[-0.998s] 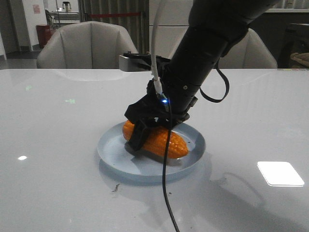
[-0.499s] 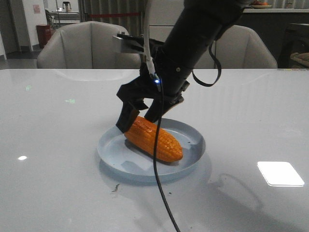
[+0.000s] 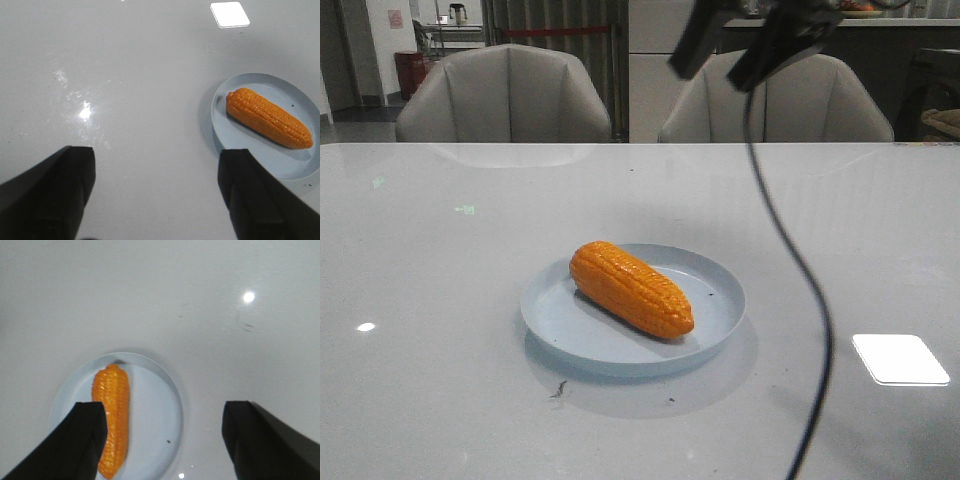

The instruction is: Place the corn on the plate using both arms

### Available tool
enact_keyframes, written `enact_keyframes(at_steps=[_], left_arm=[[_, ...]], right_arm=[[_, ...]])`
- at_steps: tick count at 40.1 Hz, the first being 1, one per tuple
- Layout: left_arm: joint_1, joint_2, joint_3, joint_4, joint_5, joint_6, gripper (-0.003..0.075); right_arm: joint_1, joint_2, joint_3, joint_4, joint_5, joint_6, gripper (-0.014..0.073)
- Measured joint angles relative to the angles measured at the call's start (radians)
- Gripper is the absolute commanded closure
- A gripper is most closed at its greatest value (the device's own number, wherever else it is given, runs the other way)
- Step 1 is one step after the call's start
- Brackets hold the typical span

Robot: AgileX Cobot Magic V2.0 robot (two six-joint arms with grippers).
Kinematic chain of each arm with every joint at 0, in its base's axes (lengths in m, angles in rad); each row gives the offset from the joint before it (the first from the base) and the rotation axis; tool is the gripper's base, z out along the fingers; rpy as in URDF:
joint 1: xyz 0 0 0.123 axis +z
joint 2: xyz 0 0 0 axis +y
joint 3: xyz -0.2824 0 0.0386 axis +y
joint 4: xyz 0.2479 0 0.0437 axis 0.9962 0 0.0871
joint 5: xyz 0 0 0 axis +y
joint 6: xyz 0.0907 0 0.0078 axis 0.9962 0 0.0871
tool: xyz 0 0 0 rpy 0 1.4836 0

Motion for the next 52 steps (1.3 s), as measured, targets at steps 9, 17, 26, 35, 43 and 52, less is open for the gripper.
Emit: enact_keyframes(at_steps=[9, 17, 26, 35, 43, 52], left_arm=[[0.000, 0.000, 0.000, 0.000, -0.017, 0.000, 0.0155], [0.000, 0.000, 0.000, 0.000, -0.054, 0.000, 0.0155], [0.000, 0.000, 0.000, 0.011, -0.061, 0.000, 0.0155], [0.000, 0.000, 0.000, 0.011, -0.063, 0.000, 0.0155], [0.000, 0.000, 0.000, 0.012, -0.067, 0.000, 0.0155], [0.000, 0.000, 0.000, 0.013, -0.071, 0.000, 0.0156]], right_arm=[[-0.221, -0.168, 0.088, -0.006, 0.076, 0.001, 0.0003], [-0.346, -0.407, 0.350, -0.010, -0.017, 0.001, 0.0003], [-0.378, -0.734, 0.719, -0.033, -0.201, 0.001, 0.0003], [-0.378, -0.986, 0.939, -0.036, -0.309, 0.001, 0.0003], [-0.378, -1.032, 0.979, -0.038, -0.307, 0.001, 0.0003], [-0.378, -1.032, 0.981, -0.038, -0.300, 0.001, 0.0003]])
